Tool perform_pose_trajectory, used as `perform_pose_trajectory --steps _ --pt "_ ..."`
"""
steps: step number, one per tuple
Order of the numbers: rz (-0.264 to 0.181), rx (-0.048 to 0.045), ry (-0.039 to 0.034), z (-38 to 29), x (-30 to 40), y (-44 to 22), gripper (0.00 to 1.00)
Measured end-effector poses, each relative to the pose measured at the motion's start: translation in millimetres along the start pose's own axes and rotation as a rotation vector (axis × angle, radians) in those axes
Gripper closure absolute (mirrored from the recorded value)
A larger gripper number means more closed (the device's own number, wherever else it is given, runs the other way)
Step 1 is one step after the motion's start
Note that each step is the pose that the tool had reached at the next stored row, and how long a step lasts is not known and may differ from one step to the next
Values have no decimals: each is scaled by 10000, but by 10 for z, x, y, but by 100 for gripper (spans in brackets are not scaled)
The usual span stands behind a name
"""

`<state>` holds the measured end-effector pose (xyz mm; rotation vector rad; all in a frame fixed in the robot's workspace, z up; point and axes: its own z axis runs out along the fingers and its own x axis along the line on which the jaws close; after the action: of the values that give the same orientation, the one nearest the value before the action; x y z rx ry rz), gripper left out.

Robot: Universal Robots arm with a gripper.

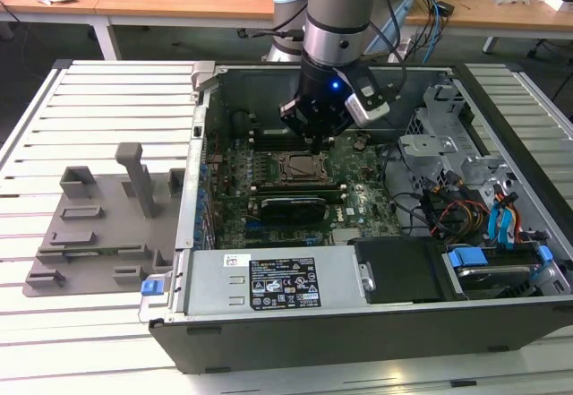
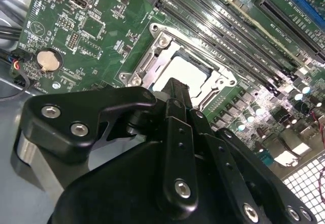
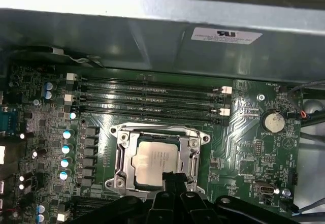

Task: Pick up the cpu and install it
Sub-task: 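Install the second cpu locking lever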

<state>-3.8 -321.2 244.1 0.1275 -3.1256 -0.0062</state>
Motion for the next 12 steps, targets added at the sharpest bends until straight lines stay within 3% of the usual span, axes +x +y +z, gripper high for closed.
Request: perform_pose_trajectory --steps 12 --pt "-1 -1 0 27 10 -125 89"
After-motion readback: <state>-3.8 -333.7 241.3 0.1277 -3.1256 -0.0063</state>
